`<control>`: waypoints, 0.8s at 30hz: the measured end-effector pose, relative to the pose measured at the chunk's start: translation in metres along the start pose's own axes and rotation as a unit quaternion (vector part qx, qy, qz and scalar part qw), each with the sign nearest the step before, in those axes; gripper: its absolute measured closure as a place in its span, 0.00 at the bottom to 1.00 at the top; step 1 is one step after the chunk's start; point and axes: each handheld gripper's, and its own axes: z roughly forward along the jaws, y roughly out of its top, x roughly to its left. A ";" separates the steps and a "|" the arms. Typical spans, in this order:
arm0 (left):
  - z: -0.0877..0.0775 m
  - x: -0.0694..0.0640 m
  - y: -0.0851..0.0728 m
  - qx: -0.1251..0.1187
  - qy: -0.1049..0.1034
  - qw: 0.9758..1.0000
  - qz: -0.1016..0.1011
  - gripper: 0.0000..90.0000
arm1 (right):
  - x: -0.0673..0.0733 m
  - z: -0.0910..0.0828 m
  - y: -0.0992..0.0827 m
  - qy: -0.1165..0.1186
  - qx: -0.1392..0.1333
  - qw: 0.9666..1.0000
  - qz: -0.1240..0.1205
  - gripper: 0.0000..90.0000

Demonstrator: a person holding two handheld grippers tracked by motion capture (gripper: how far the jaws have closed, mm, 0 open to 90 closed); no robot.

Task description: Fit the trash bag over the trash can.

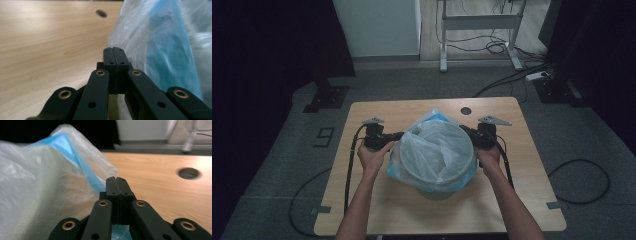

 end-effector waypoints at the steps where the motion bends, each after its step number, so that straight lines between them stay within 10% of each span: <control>1: 0.000 0.002 -0.002 -0.005 -0.006 1.000 -0.003 1.00 | -0.002 0.001 -0.001 -0.008 0.007 1.000 -0.004 0.99; 13: -0.015 0.019 -0.033 -0.024 -0.015 0.999 -0.029 1.00 | -0.020 -0.008 -0.031 -0.016 0.016 0.999 0.025 0.98; 18: -0.023 0.016 -0.035 -0.046 -0.019 0.999 -0.016 1.00 | -0.021 -0.017 -0.030 -0.026 -0.017 0.998 0.046 0.78; 24: -0.039 0.009 -0.033 -0.104 0.010 0.995 0.007 0.62 | -0.019 -0.038 -0.018 -0.041 -0.064 0.996 0.046 0.61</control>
